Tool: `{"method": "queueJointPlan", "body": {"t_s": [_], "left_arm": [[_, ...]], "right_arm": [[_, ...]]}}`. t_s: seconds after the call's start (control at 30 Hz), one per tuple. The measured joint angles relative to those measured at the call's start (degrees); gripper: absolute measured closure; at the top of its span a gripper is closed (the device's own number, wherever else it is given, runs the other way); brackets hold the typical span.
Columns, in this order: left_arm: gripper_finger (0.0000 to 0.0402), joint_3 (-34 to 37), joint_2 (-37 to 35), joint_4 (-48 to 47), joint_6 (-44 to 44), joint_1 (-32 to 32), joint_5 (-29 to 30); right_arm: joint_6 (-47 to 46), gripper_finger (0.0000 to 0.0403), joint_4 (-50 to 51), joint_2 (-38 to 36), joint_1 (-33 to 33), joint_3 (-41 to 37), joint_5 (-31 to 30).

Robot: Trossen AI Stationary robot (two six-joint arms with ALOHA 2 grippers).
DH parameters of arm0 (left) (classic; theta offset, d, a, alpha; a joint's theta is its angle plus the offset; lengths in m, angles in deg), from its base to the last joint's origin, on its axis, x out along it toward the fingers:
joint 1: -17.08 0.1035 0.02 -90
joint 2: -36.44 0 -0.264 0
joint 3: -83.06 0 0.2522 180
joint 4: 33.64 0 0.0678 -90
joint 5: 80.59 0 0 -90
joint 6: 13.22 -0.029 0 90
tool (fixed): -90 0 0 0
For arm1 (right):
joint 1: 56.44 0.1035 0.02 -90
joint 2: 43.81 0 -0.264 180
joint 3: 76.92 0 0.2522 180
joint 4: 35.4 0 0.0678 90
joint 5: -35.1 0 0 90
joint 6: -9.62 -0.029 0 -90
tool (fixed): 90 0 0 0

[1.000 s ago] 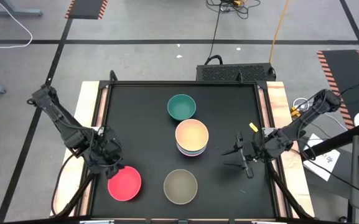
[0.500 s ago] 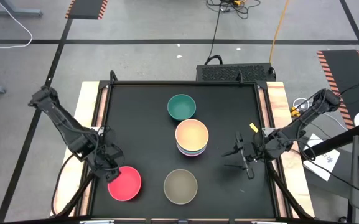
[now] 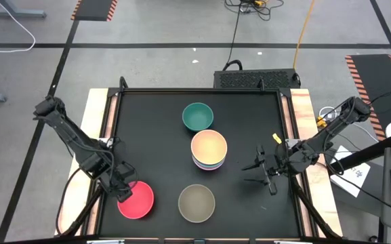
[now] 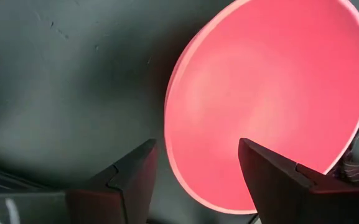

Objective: Nest bowls inside each other
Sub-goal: Stack the light pink bowl on top of the light orange bowl

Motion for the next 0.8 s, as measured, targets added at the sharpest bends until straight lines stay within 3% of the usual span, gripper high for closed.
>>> {"method": "queueJointPlan", "body": {"t_s": [0.33, 0.67, 0.8], "left_arm": [[0.0174, 0.0, 0.7, -0.2, 2.3, 0.0, 0.2], [0.0174, 0.0, 5.8, -1.9, 4.6, 0.0, 0.2], [0.0207, 0.0, 8.5, -1.8, 3.3, 0.0, 1.7]], "right_arm": [[-0.2, 0.0238, 0.2, 0.0, 0.0, 0.0, 0.2], [-0.1, 0.0238, 0.3, 0.0, 0.0, 0.0, 0.3], [0.3, 0.0238, 0.3, 0.0, 0.0, 0.0, 0.3]]}}
